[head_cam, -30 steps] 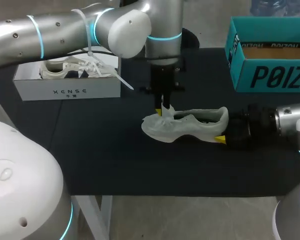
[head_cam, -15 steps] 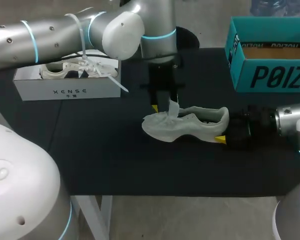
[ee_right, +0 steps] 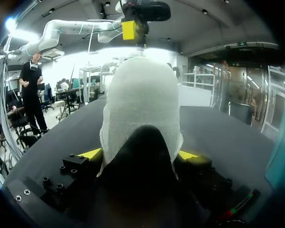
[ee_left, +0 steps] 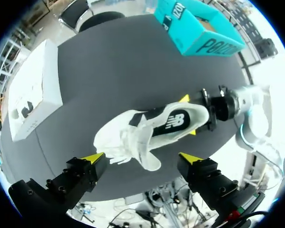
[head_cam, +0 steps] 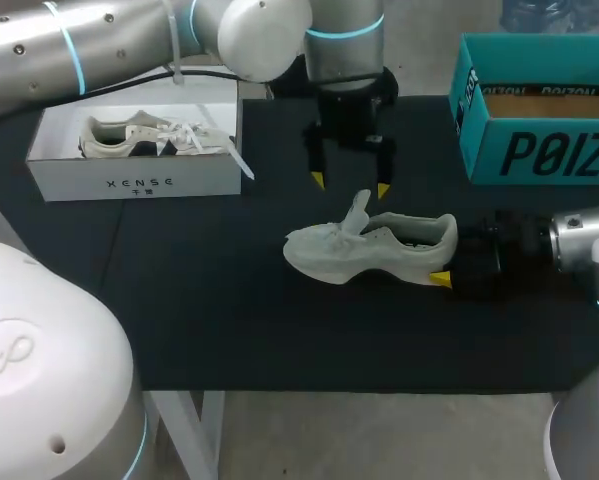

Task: Take the shoe out of the shoebox, open the shoe tongue, remove and reinsert the insole, then place the shoe into the shoebox

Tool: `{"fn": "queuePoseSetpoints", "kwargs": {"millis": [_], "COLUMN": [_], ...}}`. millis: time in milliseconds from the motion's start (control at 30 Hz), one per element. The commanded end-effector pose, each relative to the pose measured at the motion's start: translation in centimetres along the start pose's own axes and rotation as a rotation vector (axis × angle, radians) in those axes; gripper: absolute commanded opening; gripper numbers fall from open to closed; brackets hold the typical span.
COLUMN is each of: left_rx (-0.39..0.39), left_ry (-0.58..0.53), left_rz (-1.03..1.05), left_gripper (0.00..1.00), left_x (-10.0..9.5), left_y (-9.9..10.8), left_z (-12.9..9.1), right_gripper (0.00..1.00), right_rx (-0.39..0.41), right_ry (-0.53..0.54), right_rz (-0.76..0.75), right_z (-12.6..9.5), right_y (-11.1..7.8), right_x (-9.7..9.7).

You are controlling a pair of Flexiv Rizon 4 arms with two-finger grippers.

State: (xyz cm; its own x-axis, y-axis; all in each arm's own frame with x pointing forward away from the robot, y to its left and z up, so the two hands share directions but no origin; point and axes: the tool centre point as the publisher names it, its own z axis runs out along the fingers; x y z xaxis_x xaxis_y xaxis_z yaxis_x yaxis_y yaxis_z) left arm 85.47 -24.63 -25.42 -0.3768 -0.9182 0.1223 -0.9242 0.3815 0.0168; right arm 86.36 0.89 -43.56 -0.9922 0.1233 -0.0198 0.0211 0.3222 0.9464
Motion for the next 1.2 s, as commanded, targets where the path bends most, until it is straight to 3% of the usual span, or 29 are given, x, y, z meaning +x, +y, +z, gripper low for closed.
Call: {"fn": "queuePoseSetpoints", "kwargs": {"millis": [33, 100, 167, 467, 700, 900, 933, 967, 1200], "left_rx": [-0.001, 0.062, 0.092, 0.102, 0.102, 0.055, 0.061, 0.060, 0.082], "left_ry": [-0.178, -0.276, -0.259, -0.334, -0.334, -0.356, -0.340, -0.345, -0.276], "left_rz": [0.674, 1.074, 1.177, 1.463, 1.463, 1.542, 1.572, 1.584, 1.636], "left_gripper": [1.00, 1.00, 1.00, 1.00, 1.00, 1.00, 0.69, 0.03, 0.00], "left_x": [3.2, 3.5, 2.9, 2.6, 2.6, 1.8, 1.9, 1.9, 2.8], "left_y": [-0.9, 0.7, 2.5, 2.9, 2.9, 4.7, 4.9, 5.0, 5.3], "left_z": [-0.9, -1.3, -1.7, -1.8, -1.8, -1.6, -1.7, -1.8, -1.6], "right_gripper": [0.00, 0.00, 0.00, 0.00, 0.00, 0.00, 0.00, 0.00, 0.00], "right_rx": [0.004, 0.004, 0.004, 0.004, 0.004, 0.004, 0.004, 0.004, 0.004], "right_ry": [-0.001, -0.001, -0.001, -0.001, -0.001, -0.001, -0.001, -0.001, -0.001], "right_rz": [0.000, 0.000, 0.000, 0.000, 0.000, 0.000, 0.000, 0.000, 0.000], "right_z": [0.2, 0.2, 0.2, 0.2, 0.2, 0.2, 0.2, 0.2, 0.2], "right_y": [-0.4, -0.4, -0.4, -0.4, -0.4, -0.4, -0.4, -0.4, -0.4], "right_x": [0.0, 0.0, 0.0, 0.0, 0.0, 0.0, 0.0, 0.0, 0.0]}}
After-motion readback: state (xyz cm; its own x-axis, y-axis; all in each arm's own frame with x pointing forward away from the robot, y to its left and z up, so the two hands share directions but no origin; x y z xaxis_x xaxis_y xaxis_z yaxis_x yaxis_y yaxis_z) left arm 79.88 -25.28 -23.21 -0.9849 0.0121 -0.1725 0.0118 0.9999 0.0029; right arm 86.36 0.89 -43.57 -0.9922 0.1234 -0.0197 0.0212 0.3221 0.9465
